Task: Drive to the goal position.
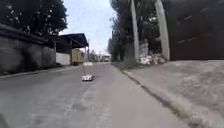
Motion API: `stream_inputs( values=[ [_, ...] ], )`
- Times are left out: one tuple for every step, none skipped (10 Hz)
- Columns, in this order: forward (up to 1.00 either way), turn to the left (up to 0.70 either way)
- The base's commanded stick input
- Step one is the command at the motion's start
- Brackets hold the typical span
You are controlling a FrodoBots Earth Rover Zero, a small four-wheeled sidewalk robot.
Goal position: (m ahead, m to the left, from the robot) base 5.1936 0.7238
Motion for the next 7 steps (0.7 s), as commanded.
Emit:
stream_inputs(
  values=[
    [1.0, 0.0],
    [1.0, 0.04],
    [1.0, 0.26],
    [1.0, 0.38],
    [1.0, 0.04],
    [1.0, 0.0],
    [1.0, 0.0]
  ],
)
